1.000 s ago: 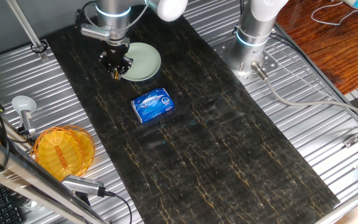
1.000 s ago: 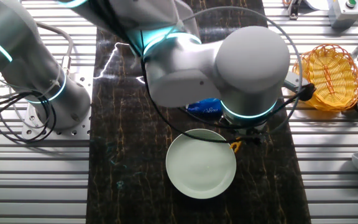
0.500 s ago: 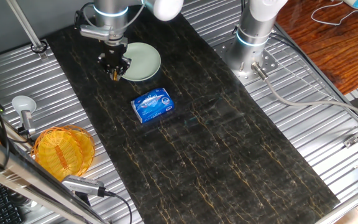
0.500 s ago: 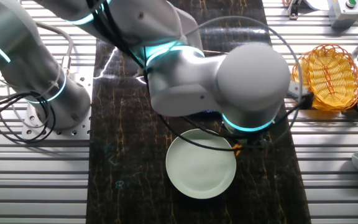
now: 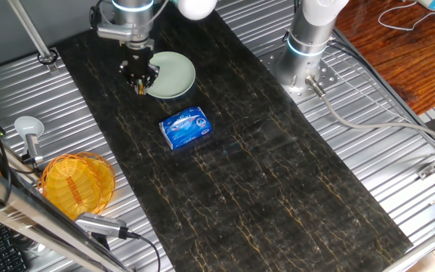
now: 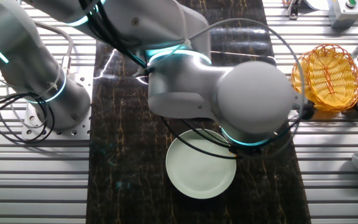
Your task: Use a clamp
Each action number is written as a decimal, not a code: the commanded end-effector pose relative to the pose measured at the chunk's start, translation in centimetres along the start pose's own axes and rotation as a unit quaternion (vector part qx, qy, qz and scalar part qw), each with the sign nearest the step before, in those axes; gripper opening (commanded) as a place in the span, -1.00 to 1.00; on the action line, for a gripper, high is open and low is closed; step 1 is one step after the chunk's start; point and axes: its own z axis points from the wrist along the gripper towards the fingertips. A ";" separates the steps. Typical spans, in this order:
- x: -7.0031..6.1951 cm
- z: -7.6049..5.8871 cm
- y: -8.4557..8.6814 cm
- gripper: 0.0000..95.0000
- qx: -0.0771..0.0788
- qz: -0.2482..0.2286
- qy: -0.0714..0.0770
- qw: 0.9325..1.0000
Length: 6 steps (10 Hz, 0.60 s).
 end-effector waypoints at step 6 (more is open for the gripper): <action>0.1 -0.1 0.1 -1.00 -0.014 -0.010 -0.042 0.999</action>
